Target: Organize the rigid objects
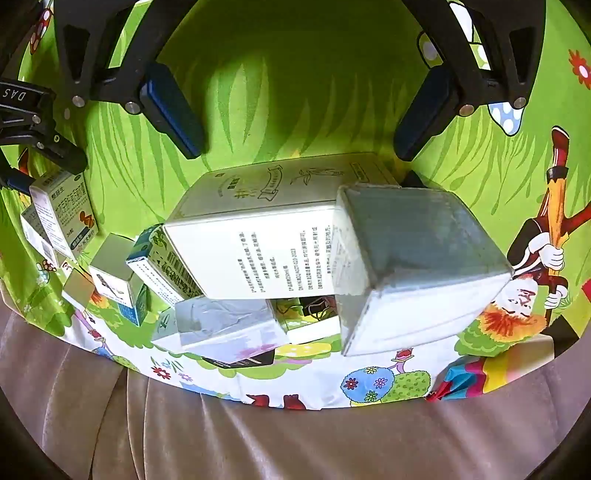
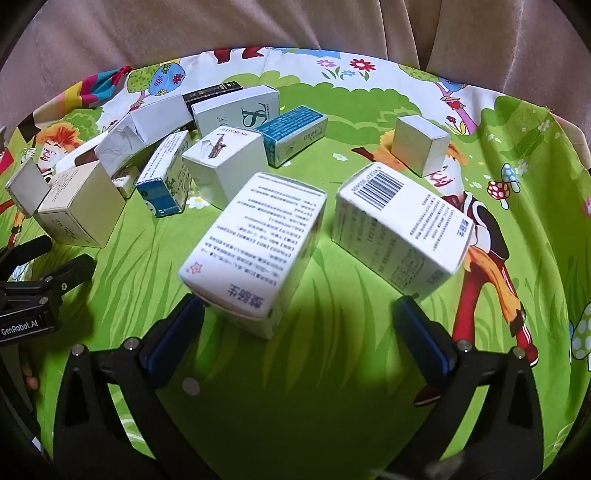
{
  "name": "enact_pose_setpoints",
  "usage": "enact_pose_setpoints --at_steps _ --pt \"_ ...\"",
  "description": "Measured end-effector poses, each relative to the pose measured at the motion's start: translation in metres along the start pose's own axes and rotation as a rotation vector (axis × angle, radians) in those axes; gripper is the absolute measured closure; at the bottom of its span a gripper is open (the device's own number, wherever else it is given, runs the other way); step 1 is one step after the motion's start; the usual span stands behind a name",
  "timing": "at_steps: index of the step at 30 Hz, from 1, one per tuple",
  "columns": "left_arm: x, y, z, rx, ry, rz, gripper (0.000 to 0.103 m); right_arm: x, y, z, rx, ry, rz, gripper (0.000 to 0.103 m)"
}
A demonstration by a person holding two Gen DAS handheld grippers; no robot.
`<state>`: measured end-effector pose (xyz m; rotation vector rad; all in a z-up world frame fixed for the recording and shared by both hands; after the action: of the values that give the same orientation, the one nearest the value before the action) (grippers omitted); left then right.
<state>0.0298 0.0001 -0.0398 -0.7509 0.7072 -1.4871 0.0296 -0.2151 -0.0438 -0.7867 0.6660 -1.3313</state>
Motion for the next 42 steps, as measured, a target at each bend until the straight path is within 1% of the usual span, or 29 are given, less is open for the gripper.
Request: enact_pose_setpoints --at_steps 3,4,8,9,10,42 --pt "0.000 0.000 0.000 -0.001 0.004 -0.006 0.000 0.000 0.000 0.000 0.006 0.000 0.000 0.000" --pt "-0.005 0.000 0.002 -0.001 0.002 -0.009 0.000 0.000 -0.001 0.000 0.006 0.000 0.000 0.000" --pt "-0.010 -0.001 0.002 -0.002 0.005 -0.016 0.000 0.000 -0.002 -0.001 0.006 0.000 0.000 0.000" --pt "-0.003 -0.001 0.001 -0.005 -0.002 0.001 0.000 0.000 -0.002 -0.001 0.006 0.000 0.000 0.000" --pt "-0.003 -0.001 0.001 -0.006 -0.001 0.002 0.000 0.000 -0.002 -0.002 0.006 0.001 0.000 0.000" --pt "-0.001 0.000 0.000 -0.006 -0.010 0.002 0.000 0.000 0.000 0.000 0.002 0.001 0.001 0.000"
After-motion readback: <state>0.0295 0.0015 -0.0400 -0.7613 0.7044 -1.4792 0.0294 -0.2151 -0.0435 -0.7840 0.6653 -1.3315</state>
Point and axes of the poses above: each gripper's, at about its wrist camera, not at the fingertips, and y roughly the way its jaws point, x to its right, z to its top, the point moved 5 cm from there along y, roughly the way its jaws point, and after that the axes turned 3 degrees about -z, right-handed, at the moved point
